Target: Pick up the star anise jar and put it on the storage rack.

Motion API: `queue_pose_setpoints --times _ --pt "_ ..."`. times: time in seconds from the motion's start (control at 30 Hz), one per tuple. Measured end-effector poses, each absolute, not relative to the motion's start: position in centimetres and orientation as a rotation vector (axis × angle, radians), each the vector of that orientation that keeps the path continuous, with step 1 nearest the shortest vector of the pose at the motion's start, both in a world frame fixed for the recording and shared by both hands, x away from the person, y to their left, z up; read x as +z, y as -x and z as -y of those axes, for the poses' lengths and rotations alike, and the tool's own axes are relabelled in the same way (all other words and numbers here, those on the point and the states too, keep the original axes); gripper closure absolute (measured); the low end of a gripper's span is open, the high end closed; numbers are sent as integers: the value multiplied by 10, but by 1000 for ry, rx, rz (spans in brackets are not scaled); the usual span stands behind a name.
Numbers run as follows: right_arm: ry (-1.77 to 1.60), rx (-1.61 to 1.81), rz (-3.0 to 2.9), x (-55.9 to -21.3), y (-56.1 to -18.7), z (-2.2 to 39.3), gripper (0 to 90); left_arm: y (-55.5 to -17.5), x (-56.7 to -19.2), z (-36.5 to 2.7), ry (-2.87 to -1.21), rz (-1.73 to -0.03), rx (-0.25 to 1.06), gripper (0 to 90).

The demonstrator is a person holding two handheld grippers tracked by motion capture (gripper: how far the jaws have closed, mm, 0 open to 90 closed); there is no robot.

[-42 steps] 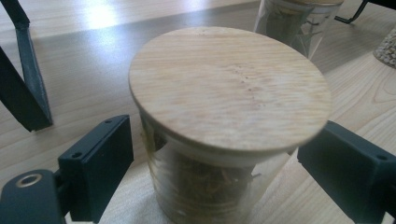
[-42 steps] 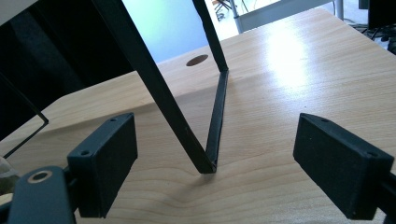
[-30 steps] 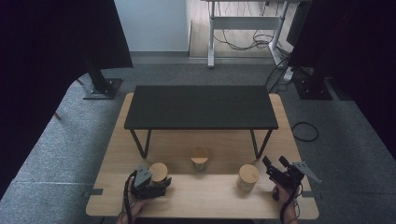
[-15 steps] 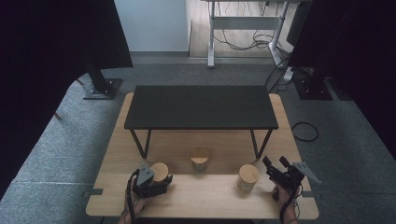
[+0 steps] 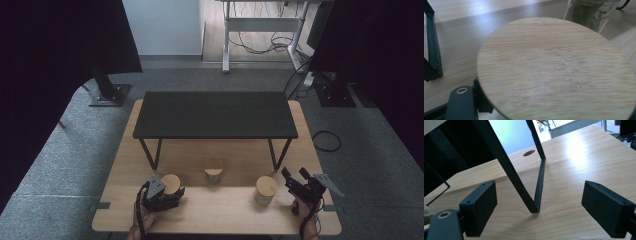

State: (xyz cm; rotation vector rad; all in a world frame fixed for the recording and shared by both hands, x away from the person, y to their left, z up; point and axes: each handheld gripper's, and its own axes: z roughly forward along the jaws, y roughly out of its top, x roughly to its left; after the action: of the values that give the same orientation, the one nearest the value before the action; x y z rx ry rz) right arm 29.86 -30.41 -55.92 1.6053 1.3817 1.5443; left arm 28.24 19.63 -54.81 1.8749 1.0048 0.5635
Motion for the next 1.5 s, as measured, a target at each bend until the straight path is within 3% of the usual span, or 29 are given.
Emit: queue_pose_setpoints --times 1.5 --pt "-1609 1545 -1383 -559 -299 304 125 -254 -516 -214 -1810 -932 625 244"
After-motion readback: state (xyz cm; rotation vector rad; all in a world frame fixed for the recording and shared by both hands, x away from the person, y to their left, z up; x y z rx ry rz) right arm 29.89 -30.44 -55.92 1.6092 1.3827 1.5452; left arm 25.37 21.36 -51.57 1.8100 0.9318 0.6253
